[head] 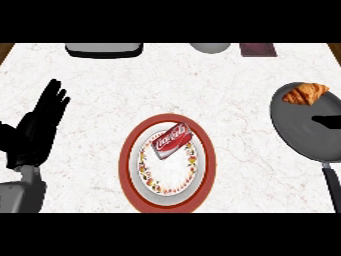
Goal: Pick the croissant from the plate and place it in the pan
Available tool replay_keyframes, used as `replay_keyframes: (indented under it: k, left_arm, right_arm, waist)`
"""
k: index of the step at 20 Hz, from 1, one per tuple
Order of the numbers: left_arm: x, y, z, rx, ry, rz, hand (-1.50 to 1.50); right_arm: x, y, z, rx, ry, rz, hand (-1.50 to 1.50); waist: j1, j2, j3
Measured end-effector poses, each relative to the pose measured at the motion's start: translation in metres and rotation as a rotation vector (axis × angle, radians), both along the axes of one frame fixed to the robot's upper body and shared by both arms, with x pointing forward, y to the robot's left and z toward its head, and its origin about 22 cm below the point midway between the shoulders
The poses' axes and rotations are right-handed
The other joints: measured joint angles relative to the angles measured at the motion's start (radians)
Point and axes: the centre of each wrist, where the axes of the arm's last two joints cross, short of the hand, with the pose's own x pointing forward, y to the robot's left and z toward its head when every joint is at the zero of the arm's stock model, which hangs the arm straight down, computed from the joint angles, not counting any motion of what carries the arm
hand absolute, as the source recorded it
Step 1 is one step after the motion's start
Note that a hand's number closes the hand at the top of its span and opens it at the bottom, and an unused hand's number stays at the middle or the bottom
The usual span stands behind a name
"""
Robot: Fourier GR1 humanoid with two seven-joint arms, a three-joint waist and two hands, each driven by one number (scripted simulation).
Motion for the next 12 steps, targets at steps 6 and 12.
replay_keyframes:
  k: [6, 12]
  left_arm:
    - [-0.003, 0.008, -0.002, -0.004, 0.0, 0.021, 0.0]
    - [-0.003, 0.009, 0.0, 0.001, 0.006, 0.03, 0.0]
  right_arm:
    - [-0.029, -0.043, 0.009, 0.239, -0.162, -0.026, -1.5]
    - [-0.091, -0.095, 0.008, 0.412, -0.26, 0.024, -1.5]
  waist:
    - [-0.018, -0.006, -0.001]
    - [-0.031, -0.008, -0.002]
